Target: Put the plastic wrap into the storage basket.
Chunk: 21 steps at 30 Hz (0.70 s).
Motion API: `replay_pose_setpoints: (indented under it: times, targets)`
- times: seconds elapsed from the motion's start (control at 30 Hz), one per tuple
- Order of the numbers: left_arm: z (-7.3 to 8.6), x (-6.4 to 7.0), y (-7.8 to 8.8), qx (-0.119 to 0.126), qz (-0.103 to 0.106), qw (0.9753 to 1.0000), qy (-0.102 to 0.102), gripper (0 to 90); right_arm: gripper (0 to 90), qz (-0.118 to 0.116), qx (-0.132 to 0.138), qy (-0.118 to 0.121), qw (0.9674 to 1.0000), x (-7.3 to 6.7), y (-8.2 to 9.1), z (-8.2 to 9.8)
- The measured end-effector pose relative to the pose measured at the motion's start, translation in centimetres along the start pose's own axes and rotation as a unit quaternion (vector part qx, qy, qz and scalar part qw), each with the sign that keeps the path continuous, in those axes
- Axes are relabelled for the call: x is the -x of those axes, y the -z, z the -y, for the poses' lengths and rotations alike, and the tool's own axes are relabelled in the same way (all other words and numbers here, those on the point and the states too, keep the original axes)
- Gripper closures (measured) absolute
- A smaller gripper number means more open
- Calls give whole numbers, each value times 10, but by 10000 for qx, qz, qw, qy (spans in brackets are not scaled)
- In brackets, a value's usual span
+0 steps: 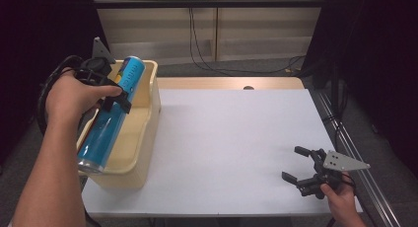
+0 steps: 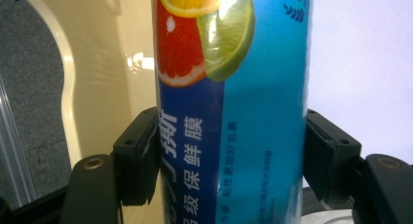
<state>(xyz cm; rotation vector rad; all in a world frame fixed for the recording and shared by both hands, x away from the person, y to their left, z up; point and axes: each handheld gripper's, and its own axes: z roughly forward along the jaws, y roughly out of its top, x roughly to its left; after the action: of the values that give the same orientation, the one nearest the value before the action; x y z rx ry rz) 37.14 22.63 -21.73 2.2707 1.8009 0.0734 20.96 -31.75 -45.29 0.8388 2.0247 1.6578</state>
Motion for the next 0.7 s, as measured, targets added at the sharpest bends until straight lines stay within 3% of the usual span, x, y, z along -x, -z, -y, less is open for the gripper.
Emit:
replay_pose_setpoints:
  times: [0.7]
  targets:
    - [16, -18, -29, -211, 95, 9994, 262, 322, 6, -11, -18, -10, 10000, 0, 0, 0]
